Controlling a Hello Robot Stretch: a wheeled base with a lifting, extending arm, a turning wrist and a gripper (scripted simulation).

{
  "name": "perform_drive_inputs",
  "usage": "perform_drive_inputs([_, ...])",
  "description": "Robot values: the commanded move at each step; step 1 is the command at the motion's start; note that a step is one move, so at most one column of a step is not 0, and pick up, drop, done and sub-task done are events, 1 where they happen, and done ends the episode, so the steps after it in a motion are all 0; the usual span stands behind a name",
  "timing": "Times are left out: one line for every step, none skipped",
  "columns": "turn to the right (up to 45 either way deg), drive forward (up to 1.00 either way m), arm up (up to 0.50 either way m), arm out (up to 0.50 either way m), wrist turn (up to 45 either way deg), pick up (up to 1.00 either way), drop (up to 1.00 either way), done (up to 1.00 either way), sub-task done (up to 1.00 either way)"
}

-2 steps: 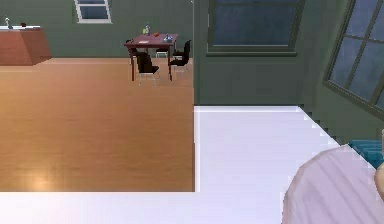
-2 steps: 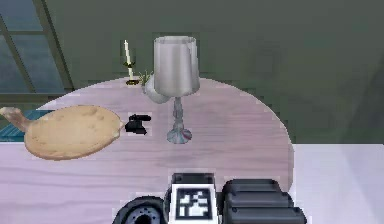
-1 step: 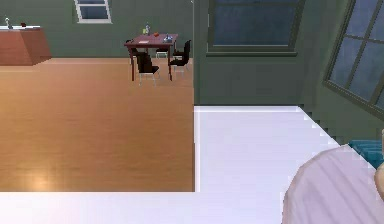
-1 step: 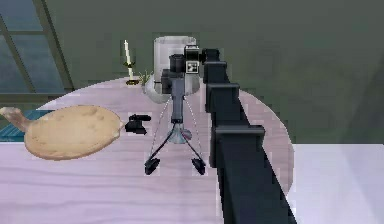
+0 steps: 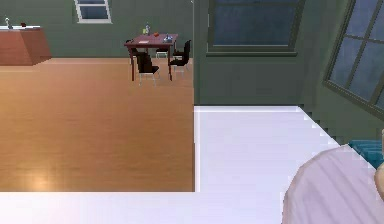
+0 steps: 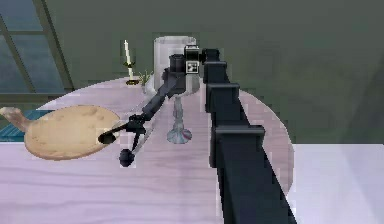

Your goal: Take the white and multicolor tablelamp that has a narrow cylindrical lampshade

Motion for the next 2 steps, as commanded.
perform_drive_inputs([0.0, 0.0, 0.0, 0.0, 45.0, 0.0, 0.0, 0.0, 0.0])
perform_drive_inputs([0.0, 0.0, 0.0, 0.0, 45.0, 0.0, 0.0, 0.0, 0.0])
